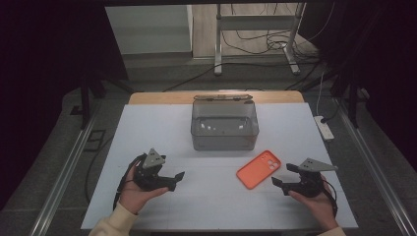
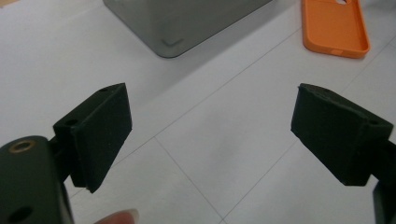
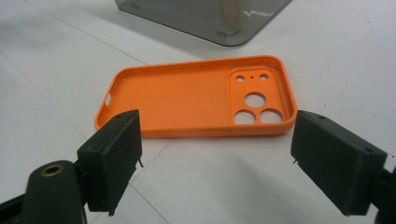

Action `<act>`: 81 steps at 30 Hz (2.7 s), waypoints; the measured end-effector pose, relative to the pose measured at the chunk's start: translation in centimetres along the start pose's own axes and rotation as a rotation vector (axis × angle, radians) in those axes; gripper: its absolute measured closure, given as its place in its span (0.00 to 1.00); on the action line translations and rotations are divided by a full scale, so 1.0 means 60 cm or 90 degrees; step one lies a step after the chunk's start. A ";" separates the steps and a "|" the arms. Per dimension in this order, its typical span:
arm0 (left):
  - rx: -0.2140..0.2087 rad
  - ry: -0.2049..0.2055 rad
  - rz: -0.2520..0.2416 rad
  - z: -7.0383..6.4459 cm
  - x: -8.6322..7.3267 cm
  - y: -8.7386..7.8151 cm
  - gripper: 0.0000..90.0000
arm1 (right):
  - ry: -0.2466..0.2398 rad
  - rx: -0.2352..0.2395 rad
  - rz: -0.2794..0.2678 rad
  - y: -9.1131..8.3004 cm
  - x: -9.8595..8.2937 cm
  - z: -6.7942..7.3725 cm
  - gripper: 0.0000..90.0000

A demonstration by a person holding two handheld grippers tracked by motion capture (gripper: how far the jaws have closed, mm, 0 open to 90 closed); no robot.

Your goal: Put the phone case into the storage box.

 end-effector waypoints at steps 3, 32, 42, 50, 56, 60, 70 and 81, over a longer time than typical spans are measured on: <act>-0.005 0.002 0.005 -0.004 0.003 0.003 0.14 | -0.001 0.000 0.002 0.000 -0.001 0.000 0.18; -0.038 0.030 0.039 -0.028 0.046 0.042 0.14 | -0.004 0.001 0.010 0.006 -0.004 -0.001 0.18; -0.033 0.020 0.045 -0.026 0.053 0.050 0.14 | -0.006 0.001 0.011 0.006 -0.004 -0.001 0.18; -0.040 0.026 0.051 -0.031 0.060 0.061 0.14 | -0.011 0.001 0.015 0.007 -0.005 0.000 0.18; -0.040 0.024 0.060 -0.032 0.062 0.068 0.14 | -0.011 0.000 0.015 0.007 -0.005 -0.001 0.18; -0.044 0.026 0.066 -0.035 0.065 0.072 0.14 | -0.009 0.002 0.013 0.006 -0.005 0.000 0.18; -0.056 0.030 0.080 -0.039 0.064 0.083 0.14 | -0.009 0.004 0.008 0.005 -0.003 0.001 0.19; -0.060 0.040 0.080 -0.045 0.070 0.092 0.14 | -0.009 0.004 0.008 0.006 -0.003 0.001 0.19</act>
Point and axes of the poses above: each handheld gripper's, and its own axes: y roughly forward along the jaws, x roughly out of its top, z roughly to its left, the point moved 10 cm from there along y, roughly forward along the jaws, and after that the axes turned 11 degrees about -x, right-handed, at the moved point
